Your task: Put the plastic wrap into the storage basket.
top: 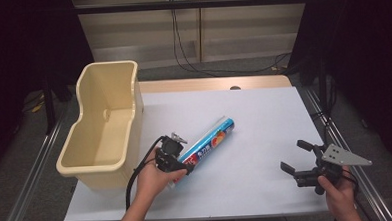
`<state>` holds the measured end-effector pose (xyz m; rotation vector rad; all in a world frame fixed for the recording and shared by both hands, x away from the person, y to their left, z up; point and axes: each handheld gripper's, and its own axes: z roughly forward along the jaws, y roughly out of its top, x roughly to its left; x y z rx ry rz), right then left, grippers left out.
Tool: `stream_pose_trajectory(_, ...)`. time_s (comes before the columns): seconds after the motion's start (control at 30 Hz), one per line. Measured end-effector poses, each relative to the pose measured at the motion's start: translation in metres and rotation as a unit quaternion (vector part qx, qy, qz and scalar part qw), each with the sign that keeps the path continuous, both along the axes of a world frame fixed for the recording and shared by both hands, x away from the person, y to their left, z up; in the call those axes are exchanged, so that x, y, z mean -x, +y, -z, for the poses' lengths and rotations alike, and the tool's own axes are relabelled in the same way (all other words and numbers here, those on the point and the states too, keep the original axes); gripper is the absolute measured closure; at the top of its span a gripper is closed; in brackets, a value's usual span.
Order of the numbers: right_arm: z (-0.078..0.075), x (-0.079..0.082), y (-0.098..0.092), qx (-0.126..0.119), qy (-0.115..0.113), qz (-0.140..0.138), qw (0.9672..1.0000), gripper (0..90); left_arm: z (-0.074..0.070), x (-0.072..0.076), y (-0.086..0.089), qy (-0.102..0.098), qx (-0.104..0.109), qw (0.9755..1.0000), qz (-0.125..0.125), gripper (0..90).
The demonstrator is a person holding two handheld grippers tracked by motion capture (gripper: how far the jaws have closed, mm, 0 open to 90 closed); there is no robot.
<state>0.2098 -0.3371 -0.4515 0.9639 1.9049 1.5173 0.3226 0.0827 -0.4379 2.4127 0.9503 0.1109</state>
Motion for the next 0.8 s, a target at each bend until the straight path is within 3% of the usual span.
stream_pose_trajectory(0.07,0.0,0.0,0.0,0.001,-0.001,-0.002,1.0,1.4,-0.001,-0.007,-0.004,0.004,0.008,1.0,-0.001,31.2)
stream_pose_trajectory(0.13,0.0,0.0,0.0,0.003,-0.001,-0.001,1.0,1.4,-0.002,-0.013,-0.006,-0.009,0.042,0.999,-0.013,30.8)
stream_pose_trajectory(0.17,0.0,0.0,0.0,0.002,-0.002,-0.001,1.0,1.4,-0.003,-0.018,-0.009,-0.008,0.043,0.999,-0.011,29.3)
stream_pose_trajectory(0.43,-0.001,0.001,-0.003,0.002,-0.003,0.001,1.0,1.4,-0.001,-0.045,-0.032,0.001,0.039,0.9992,-0.007,24.6)
stream_pose_trajectory(0.8,0.0,0.0,-0.003,0.003,-0.002,0.001,1.0,1.4,0.006,-0.058,-0.053,0.014,0.016,0.9998,0.006,25.9)
